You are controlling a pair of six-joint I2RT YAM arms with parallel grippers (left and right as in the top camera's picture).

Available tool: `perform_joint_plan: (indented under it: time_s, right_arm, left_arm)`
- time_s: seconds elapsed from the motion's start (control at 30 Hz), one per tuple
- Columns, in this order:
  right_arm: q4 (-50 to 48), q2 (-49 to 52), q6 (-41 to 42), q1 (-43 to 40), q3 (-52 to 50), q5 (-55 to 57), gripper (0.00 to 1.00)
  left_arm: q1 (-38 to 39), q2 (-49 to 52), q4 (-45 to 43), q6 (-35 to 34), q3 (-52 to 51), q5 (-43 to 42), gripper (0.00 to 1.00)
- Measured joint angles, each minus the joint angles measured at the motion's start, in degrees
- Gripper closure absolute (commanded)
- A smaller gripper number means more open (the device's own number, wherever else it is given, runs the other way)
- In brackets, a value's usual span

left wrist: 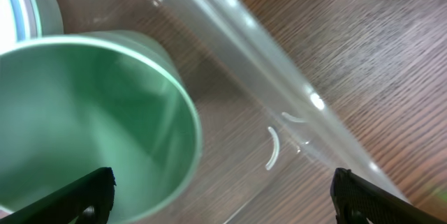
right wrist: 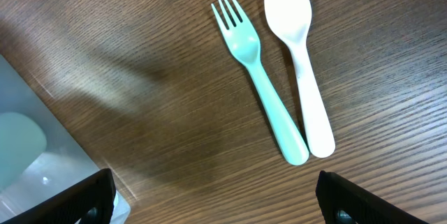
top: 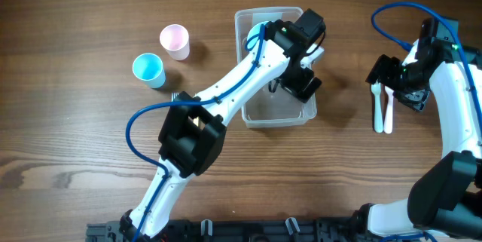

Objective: Pack container
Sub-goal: 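Release the green cup and withdraw the left gripper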

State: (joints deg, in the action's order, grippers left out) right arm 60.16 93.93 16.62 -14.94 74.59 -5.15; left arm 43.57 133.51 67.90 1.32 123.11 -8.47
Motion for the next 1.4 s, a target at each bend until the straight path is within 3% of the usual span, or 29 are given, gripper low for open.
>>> perform_joint_plan:
  time_s: [0.23,0.33,0.37,0.5,0.67,0.9,1.3,1.33,1.4]
  right_arm:
    - [0.0,0.0,0.0,0.0,0.0,-0.4,0.06]
    - [0.0,0.0,0.0,0.0,0.0,-0.4,0.06]
    - [0.0,0.0,0.0,0.0,0.0,-0.5,0.06]
    - [-0.3,0.0,0.0,0.0,0.0,-0.5,0.06]
    - [-0.5,0.0,0.0,0.0,0.0,-0.5,0.06]
    - [-0.5,0.0,0.0,0.0,0.0,-0.5,0.06]
    - [-0.5,0.0,0.0,0.0,0.0,-0.5,0.06]
    - [-0.5,0.0,0.0,0.0,0.0,-0.5,0.06]
    - [-0.5,0.0,0.0,0.0,0.0,-0.5,0.06]
  left_arm:
    - [0.1,-7.0,0.2,-0.4,2.4,1.9,0.02]
    - [-0.1,-9.3,4.9,-0.6,3.0,2.7,0.84]
    - [-0.2,-9.4,6.4,-0.9,3.0,2.8,0.96]
    - [-2.8,-9.4,11.0,-4.2,3.0,4.1,0.96]
    - [-8.7,-9.4,4.3,-6.6,-4.2,5.0,0.96]
    - [-8.8,-9.4,-2.9,-6.8,-13.9,5.0,0.96]
    - [-12.0,-9.4,-2.8,-6.9,-17.8,7.1,0.95]
    - [-12.0,-9.4,-2.5,-6.8,-17.8,7.2,0.85]
    - [-12.0,-9.4,-2.7,-6.9,-17.8,7.1,0.75]
